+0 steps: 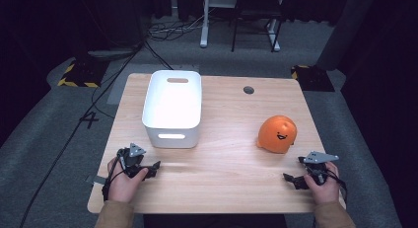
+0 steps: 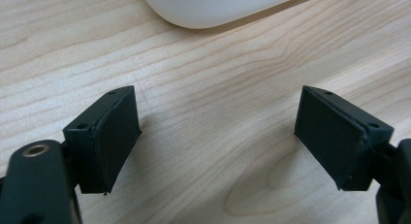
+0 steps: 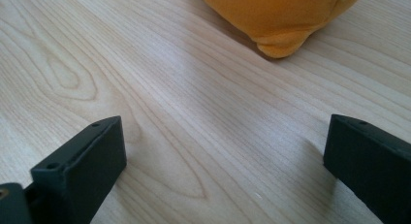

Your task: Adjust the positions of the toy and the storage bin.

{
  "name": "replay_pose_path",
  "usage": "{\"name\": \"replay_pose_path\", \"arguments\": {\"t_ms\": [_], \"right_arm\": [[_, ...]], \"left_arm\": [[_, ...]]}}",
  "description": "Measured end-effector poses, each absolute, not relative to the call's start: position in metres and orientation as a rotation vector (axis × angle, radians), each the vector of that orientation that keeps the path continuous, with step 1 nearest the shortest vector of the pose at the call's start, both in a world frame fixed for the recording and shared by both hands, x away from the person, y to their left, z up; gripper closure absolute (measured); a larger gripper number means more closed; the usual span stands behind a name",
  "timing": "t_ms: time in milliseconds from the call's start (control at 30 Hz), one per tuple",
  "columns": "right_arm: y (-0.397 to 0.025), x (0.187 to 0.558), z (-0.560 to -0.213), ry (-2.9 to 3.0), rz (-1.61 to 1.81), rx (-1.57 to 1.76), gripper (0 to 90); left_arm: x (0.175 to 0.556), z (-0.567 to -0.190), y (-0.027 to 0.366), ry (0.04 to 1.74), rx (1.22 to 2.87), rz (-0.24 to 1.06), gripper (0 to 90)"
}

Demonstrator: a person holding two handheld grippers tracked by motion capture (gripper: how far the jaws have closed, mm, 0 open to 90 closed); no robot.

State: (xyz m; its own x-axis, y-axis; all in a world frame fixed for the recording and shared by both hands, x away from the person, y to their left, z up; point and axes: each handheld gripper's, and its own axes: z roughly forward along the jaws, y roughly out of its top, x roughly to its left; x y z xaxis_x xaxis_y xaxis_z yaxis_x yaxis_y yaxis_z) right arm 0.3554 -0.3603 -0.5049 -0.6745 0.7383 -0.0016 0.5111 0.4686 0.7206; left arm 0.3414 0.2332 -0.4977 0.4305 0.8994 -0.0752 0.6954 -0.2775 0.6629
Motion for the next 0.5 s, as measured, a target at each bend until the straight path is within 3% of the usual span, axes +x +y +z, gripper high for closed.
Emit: {"name": "replay_pose_path", "arguments": {"t_ms": [133,500], "right_arm": [[-0.361,0.356,-0.505,2.412,1.022,1.052,1.8],[-0.361,0.355,-0.505,2.411,1.024,1.058,1.8]], "left_arm": [[0.339,-0.49,0.235,1.357,2.062,0.372,24.8],[0.335,-0.463,0.242,1.292,1.994,0.435,19.4]]}}
